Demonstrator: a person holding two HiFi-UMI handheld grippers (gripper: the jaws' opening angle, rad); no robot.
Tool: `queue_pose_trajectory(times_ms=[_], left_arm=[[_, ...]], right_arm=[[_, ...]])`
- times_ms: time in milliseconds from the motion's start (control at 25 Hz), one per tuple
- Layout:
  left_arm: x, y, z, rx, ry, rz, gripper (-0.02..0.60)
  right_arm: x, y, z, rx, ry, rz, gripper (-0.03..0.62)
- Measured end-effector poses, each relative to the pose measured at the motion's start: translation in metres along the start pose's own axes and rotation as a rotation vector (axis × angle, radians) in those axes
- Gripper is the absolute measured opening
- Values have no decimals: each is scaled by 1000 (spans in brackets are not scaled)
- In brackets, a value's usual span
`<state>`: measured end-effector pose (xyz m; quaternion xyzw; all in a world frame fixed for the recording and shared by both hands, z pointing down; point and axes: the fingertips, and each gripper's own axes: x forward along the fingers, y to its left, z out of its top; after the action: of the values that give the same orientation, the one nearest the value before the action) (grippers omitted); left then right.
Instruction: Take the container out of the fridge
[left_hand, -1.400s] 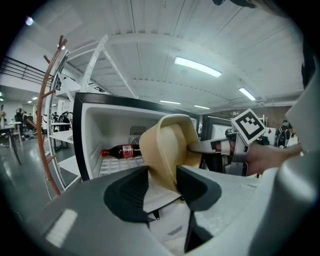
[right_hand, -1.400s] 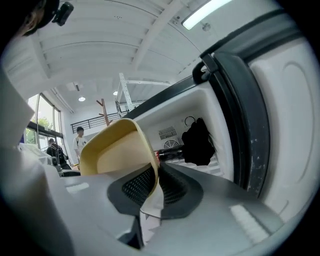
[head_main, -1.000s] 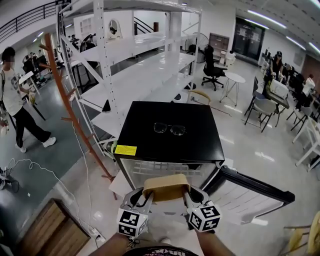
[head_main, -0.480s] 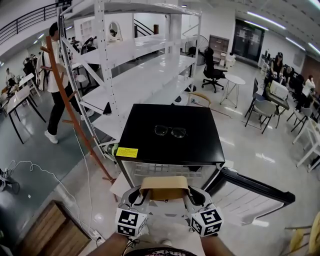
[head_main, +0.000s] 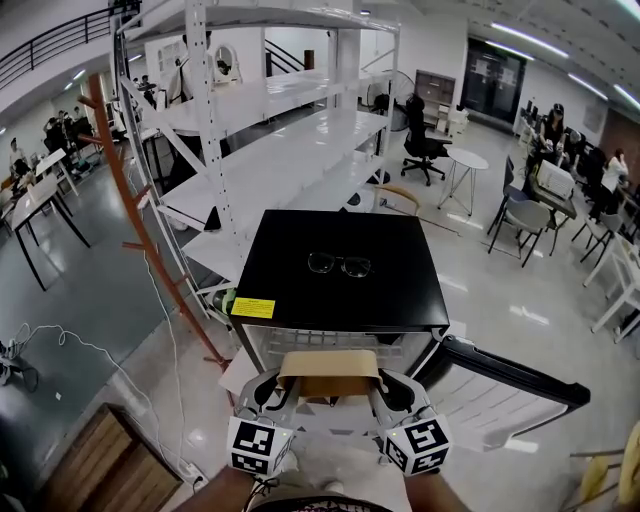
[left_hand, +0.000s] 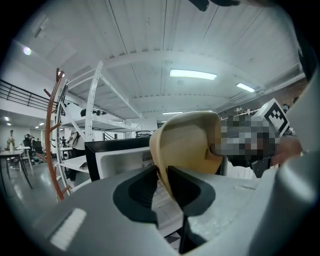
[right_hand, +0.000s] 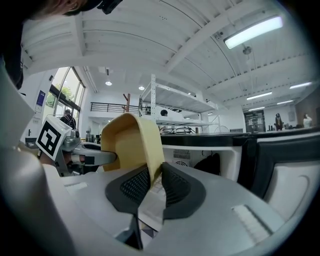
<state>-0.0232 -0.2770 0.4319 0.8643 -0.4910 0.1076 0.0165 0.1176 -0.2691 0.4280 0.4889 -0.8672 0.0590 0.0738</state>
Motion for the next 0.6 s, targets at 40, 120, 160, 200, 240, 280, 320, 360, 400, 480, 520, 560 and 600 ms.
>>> queue_pose_trajectory(times_ms=[40, 120, 160, 200, 240, 280, 320, 360, 400, 480, 520, 560, 600], left_arm=[[0, 0, 2, 1, -4, -1, 74], [0, 1, 4, 2, -10, -2, 74], [1, 2, 5, 2, -13, -3, 74], [1, 2, 7, 3, -15, -4, 74], [1, 2, 9, 5, -18, -6, 74], [2, 2, 11, 7, -20, -7, 74], [2, 2, 13, 9, -22, -8, 74], [3, 2, 15, 12, -25, -8, 74], [3, 2, 16, 14, -27, -8, 74], [4, 4, 16, 14, -29, -9, 74], [3, 5, 16, 13, -30, -10, 74], [3, 5, 17, 12, -30, -11, 73], [2, 6, 17, 11, -29, -11, 72]], right_arm=[[0, 0, 2, -3, -3, -1, 86], [0, 0, 5, -7, -9, -2, 86], [0, 0, 6, -7, -12, -3, 86], [0, -1, 8, -7, -14, -3, 86], [0, -2, 9, -7, -17, -4, 86], [0, -3, 10, -6, -19, -5, 86], [0, -3, 12, -5, -21, -5, 86], [0, -4, 13, -6, -23, -7, 86], [0, -4, 14, -7, -25, -8, 86], [1, -3, 15, -8, -26, -9, 86], [2, -3, 15, -7, -25, -9, 86], [2, -2, 15, -6, -24, -8, 86], [3, -2, 16, -5, -24, -8, 86]])
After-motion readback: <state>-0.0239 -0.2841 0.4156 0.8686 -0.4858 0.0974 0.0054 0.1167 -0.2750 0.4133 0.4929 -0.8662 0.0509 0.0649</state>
